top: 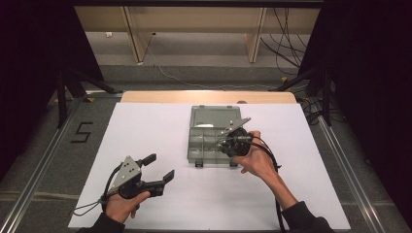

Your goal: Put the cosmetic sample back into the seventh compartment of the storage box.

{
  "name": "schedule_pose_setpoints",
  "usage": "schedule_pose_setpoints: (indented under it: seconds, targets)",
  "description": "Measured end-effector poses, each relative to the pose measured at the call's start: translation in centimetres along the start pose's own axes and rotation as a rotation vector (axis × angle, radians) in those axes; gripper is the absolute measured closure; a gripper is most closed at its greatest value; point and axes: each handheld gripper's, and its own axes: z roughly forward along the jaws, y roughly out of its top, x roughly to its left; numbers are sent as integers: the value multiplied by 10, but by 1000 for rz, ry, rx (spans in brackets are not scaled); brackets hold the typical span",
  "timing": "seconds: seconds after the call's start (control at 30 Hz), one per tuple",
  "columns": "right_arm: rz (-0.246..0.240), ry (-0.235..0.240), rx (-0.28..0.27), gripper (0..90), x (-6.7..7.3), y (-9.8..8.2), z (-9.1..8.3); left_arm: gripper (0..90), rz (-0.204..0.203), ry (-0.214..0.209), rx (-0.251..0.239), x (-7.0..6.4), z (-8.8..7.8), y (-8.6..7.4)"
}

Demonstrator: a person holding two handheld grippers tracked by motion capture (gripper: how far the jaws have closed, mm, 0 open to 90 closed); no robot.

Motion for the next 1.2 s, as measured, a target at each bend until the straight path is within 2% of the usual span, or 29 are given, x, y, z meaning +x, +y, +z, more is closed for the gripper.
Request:
schedule_pose_setpoints:
  seconds: [0.2, 0.4, 0.5, 0.57, 0.6, 0.67, 0.77, 0.83, 0.9, 1.07, 1.1, 1.13, 1.17, 1.2]
  targets:
    - [35, 0, 12, 810, -4, 0, 8, 159, 3, 5, 7, 0, -1, 0]
    - [42, -14, 12, 810, -8, -2, 16, 159, 3, 6, 7, 0, -1, 1]
    - [42, -14, 13, 809, -10, -4, 19, 159, 4, 4, 8, 0, -1, 1]
    - [59, -6, 19, 809, -11, -5, 20, 159, 4, 5, 8, 0, -1, 1]
    - [50, -14, 17, 809, -12, -5, 21, 159, 4, 4, 7, 0, -1, 1]
    - [62, -18, 18, 808, -12, -6, 24, 159, 3, 4, 7, 0, -1, 0]
    - [71, -1, 23, 806, -14, -8, 26, 159, 4, 4, 7, 0, -1, 1]
    - [66, -16, 26, 806, -15, -9, 28, 159, 3, 4, 8, -1, -1, 0]
    - [70, -11, 24, 803, -15, -9, 29, 159, 4, 4, 7, -1, -1, 1]
    - [83, -25, 18, 675, -14, -9, 29, 159, 2, 4, 8, -1, -1, 0]
    - [72, -46, 0, 628, -15, -9, 29, 159, 5, 4, 8, -1, -1, 1]
    - [72, -46, 0, 628, -15, -9, 29, 159, 5, 4, 8, -1, -1, 1]
    - [67, -40, -43, 556, -13, -7, 24, 159, 3, 4, 9, -1, -1, 0]
    - [65, -34, -52, 524, -12, -7, 21, 159, 2, 4, 9, -1, -1, 0]
